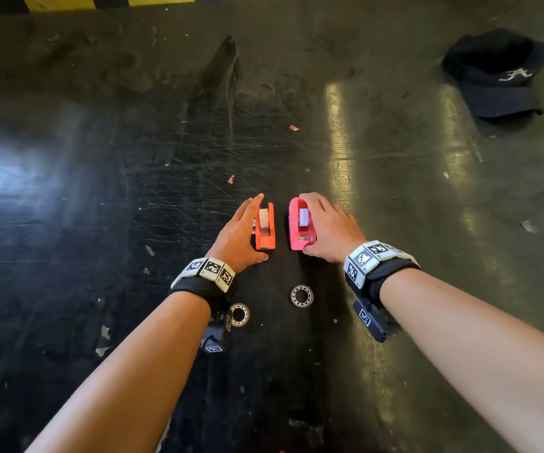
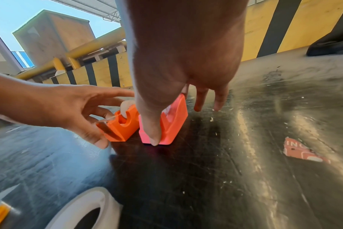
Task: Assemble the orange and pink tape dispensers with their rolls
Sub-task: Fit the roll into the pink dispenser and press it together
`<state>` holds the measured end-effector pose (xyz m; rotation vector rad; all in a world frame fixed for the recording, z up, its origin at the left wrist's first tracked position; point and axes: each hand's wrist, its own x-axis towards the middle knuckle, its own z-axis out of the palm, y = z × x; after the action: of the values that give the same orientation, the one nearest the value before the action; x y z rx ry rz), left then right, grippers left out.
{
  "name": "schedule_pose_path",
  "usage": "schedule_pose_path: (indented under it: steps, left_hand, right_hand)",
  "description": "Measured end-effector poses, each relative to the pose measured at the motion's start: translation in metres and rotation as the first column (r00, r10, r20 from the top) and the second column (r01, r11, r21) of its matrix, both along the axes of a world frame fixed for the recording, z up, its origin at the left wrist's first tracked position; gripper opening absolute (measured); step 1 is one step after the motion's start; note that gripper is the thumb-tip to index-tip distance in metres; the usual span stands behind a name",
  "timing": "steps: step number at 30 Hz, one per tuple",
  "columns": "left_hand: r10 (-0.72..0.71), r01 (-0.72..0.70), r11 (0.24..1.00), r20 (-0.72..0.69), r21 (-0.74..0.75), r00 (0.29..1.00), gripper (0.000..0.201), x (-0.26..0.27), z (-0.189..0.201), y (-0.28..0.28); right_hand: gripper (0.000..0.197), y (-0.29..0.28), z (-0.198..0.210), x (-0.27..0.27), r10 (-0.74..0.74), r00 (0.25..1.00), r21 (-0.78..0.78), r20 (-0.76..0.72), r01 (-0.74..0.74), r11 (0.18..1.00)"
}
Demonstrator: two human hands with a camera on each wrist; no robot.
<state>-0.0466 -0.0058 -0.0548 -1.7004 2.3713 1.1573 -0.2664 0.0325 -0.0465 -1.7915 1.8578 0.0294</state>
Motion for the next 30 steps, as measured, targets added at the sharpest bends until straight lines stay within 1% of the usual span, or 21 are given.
schedule_pose_path:
  steps: [2, 4, 5, 6, 8, 9, 10, 12, 14, 17, 19, 24, 28, 30]
  left_hand:
    - [-0.026, 0.027, 1.0, -0.001, 0.014, 1.0, 0.133, 0.0, 0.008, 0.002]
    - [-0.039, 0.038, 0.999, -0.035, -0.029, 0.999, 0.129, 0.002, 0.02, 0.005]
    - [-0.048, 0.044, 0.996, -0.057, -0.078, 0.997, 0.121, 0.003, 0.028, 0.007]
    - [-0.062, 0.052, 0.99, -0.076, -0.128, 0.995, 0.108, 0.003, 0.034, 0.008]
    - [-0.1, 0.078, 0.973, -0.093, -0.219, 0.991, 0.077, -0.001, 0.049, 0.011]
    - [-0.12, 0.095, 0.965, -0.09, -0.245, 0.989, 0.066, -0.004, 0.057, 0.012]
    - [-0.145, 0.117, 0.957, -0.089, -0.265, 0.985, 0.06, -0.009, 0.063, 0.013]
    - [-0.193, 0.165, 0.945, -0.073, -0.282, 0.978, 0.058, -0.017, 0.074, 0.016]
    - [-0.231, 0.217, 0.935, -0.015, -0.28, 0.973, 0.059, -0.022, 0.081, 0.019]
    - [-0.227, 0.225, 0.93, 0.025, -0.29, 0.974, 0.054, -0.024, 0.086, 0.021]
    - [-0.231, 0.223, 0.931, 0.005, -0.289, 0.973, 0.049, -0.023, 0.087, 0.023]
    - [-0.217, 0.189, 0.939, -0.068, -0.288, 0.974, 0.045, -0.016, 0.095, 0.025]
    - [-0.141, 0.099, 0.967, -0.169, -0.237, 0.975, 0.04, -0.003, 0.102, 0.025]
    - [-0.105, 0.062, 0.973, -0.192, -0.221, 0.976, 0.04, 0.005, 0.1, 0.024]
  right_hand:
    - [0.115, 0.001, 0.003, -0.002, -0.005, 0.999, -0.014, 0.04, 0.006, 1.0]
    - [0.117, 0.006, 0.007, -0.005, -0.014, 0.994, -0.039, 0.109, 0.018, 0.999]
    - [0.118, 0.009, 0.01, -0.006, -0.01, 0.99, -0.05, 0.144, 0.017, 0.999]
    - [0.119, 0.012, 0.011, -0.008, 0.002, 0.986, -0.058, 0.17, 0.008, 0.998]
    - [0.119, 0.02, 0.017, -0.008, 0.036, 0.978, -0.091, 0.206, -0.017, 0.996]
    - [0.119, 0.023, 0.021, -0.008, 0.045, 0.974, -0.104, 0.224, -0.022, 0.994]
    - [0.118, 0.026, 0.025, -0.007, 0.048, 0.969, -0.117, 0.243, -0.02, 0.993]
    - [0.117, 0.031, 0.035, -0.003, 0.053, 0.961, -0.144, 0.271, -0.014, 0.99]
    - [0.117, 0.034, 0.043, 0.001, 0.062, 0.961, -0.167, 0.271, -0.017, 0.986]
    - [0.116, 0.039, 0.048, 0.006, 0.088, 0.96, -0.188, 0.265, -0.038, 0.981]
    - [0.115, 0.041, 0.049, 0.008, 0.093, 0.958, -0.19, 0.27, -0.041, 0.981]
    - [0.114, 0.043, 0.047, 0.006, 0.063, 0.967, -0.138, 0.246, -0.03, 0.99]
    - [0.12, 0.031, 0.037, 0.0, 0.004, 0.983, -0.094, 0.186, 0.014, 0.995]
    - [0.124, 0.022, 0.03, -0.002, -0.018, 0.989, -0.062, 0.15, 0.028, 0.998]
